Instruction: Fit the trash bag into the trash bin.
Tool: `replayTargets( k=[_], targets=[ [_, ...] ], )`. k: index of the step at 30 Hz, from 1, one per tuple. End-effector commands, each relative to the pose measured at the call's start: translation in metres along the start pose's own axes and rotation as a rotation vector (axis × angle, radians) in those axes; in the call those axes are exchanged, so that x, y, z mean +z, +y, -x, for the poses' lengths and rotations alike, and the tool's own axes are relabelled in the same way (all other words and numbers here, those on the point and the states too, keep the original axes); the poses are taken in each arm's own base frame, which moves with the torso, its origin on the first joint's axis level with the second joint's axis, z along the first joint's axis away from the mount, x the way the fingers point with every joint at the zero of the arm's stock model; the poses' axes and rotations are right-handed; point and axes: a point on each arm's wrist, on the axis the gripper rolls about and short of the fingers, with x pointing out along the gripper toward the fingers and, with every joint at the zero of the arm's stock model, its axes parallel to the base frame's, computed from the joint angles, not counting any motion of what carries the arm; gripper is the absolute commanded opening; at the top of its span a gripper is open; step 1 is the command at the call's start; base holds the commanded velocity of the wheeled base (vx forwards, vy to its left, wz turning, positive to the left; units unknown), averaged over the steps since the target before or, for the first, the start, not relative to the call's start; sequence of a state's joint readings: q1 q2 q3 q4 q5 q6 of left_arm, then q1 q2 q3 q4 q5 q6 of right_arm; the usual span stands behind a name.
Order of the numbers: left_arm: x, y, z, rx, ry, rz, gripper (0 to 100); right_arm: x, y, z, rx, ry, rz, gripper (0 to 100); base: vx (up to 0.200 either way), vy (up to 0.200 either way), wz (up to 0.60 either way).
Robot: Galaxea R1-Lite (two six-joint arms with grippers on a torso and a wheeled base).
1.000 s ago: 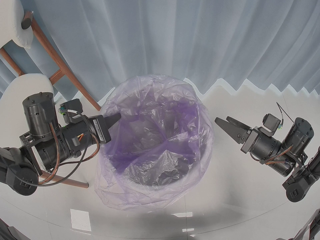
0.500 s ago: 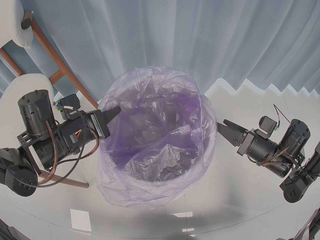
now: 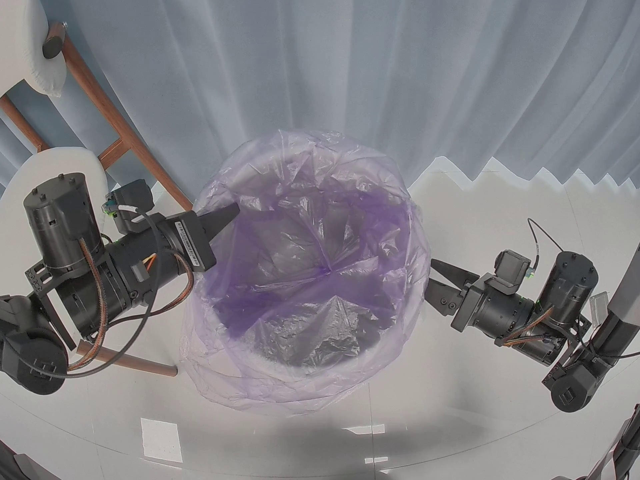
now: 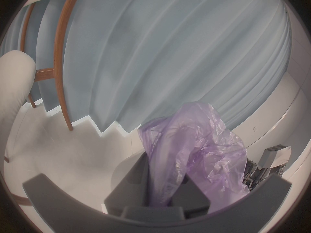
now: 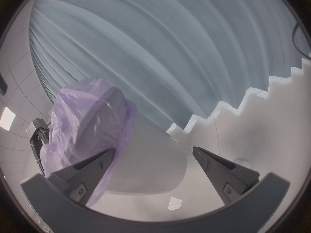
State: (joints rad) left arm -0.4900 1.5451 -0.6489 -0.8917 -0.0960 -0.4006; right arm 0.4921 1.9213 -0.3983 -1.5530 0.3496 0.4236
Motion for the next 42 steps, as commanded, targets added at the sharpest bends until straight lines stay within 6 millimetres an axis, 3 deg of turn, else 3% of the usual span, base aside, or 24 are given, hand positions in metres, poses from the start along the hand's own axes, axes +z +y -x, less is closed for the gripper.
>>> replayTargets(
  k=[1,16,30,37,42],
  targets=[
    [0.005,-0.003,0.003,-0.015,-0.019,0.004,0,-0.010,-0.007,-0.005,-0.010,0.027,-0.009,100,0.000,0.000,0.00],
    [0.010,-0.006,0.009,-0.023,-0.038,0.002,0,-0.025,-0.019,-0.012,-0.040,0.072,-0.014,100,0.000,0.000,0.00],
    [0.014,-0.012,0.016,-0.047,-0.058,0.001,0,-0.019,-0.033,-0.020,-0.087,0.023,-0.009,100,0.000,0.000,0.00],
    [0.013,-0.009,0.013,-0.028,-0.054,0.000,0,-0.008,-0.042,-0.003,-0.144,-0.007,-0.012,100,0.000,0.000,0.00],
    [0.006,-0.005,0.006,-0.010,-0.027,0.002,0,0.007,-0.019,0.024,-0.121,-0.033,-0.020,100,0.000,0.000,0.00]
  ],
)
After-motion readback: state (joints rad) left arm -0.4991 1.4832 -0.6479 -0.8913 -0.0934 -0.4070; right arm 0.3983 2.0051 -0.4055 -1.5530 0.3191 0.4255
